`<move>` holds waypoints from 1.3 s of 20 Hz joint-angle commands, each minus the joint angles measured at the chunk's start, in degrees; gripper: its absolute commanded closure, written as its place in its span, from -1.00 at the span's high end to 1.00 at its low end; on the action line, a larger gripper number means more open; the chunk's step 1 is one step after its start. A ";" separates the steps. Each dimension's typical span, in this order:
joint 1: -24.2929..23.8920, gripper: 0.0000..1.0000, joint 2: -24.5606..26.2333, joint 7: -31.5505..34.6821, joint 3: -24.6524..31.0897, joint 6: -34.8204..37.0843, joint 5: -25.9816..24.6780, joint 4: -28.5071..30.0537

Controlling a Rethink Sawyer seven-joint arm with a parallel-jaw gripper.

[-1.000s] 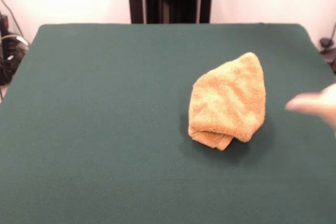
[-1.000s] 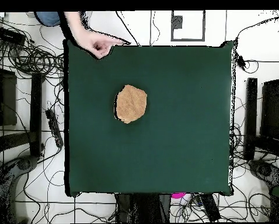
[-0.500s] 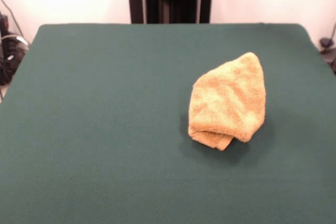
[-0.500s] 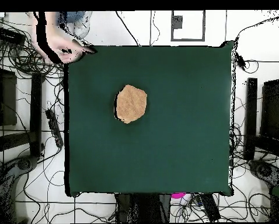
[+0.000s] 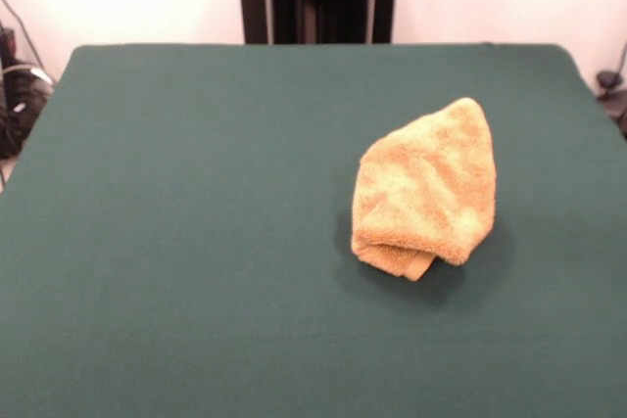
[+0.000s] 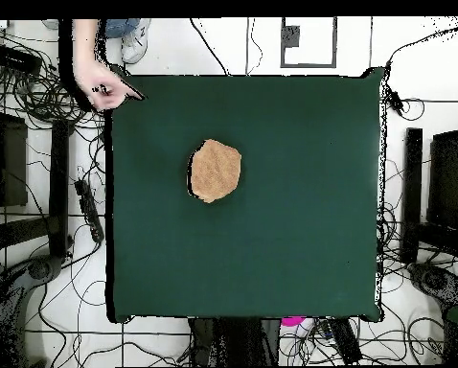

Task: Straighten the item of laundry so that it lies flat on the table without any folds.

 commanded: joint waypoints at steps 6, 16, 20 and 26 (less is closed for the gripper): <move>3.47 1.00 11.42 19.01 -1.59 20.22 3.25 -19.70; 3.09 1.00 9.33 17.00 -1.28 16.94 2.52 -14.59; 1.55 1.00 10.56 14.82 -0.90 16.24 2.29 -15.58; 1.79 1.00 15.10 16.98 -3.82 22.08 4.19 -26.25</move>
